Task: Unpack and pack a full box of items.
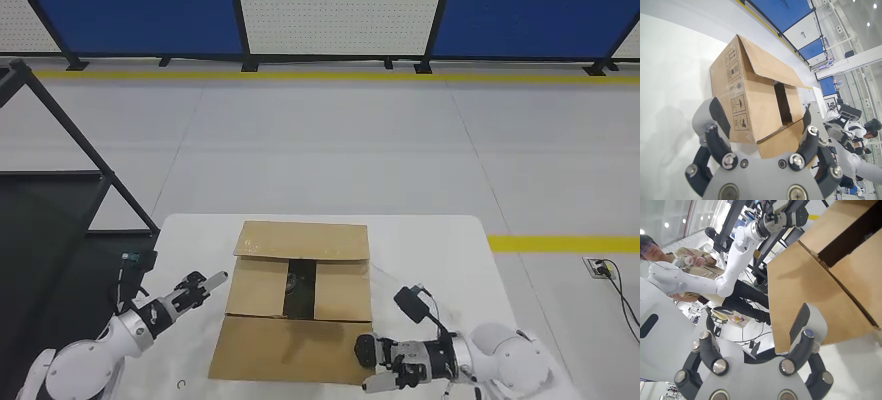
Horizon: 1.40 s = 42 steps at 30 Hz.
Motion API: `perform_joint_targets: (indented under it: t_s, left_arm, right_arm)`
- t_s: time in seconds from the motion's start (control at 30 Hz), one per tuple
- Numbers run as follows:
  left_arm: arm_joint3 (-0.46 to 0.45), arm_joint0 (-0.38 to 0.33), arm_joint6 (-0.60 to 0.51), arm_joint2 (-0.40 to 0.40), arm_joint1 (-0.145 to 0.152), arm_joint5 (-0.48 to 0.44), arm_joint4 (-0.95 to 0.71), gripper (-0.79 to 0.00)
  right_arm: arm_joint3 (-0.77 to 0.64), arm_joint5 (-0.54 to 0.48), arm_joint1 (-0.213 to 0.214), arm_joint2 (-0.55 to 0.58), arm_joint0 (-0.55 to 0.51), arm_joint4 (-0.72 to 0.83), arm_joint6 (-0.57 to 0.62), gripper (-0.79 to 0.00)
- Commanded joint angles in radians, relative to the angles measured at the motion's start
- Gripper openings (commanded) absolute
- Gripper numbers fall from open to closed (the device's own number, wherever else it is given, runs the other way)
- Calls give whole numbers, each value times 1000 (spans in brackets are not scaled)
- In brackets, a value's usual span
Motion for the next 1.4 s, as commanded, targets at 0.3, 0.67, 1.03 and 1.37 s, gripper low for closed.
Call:
perform_joint_targets:
  t_s: [0.3,0.67,1.03,1.37]
  left_arm:
    - [9,-6,-3,12,7,-3,-12,0]
    - [14,-6,-4,11,14,-9,-18,0]
    - [18,-8,0,4,22,-16,-28,0]
    - [20,17,39,-39,29,-56,-87,0]
  right_arm:
    - [26,74,-2,-85,11,-181,-74,0]
    - [39,100,1,-123,27,-232,-104,0]
    - [-38,70,23,-1,7,95,-90,0]
    - [31,241,15,39,77,238,-301,0]
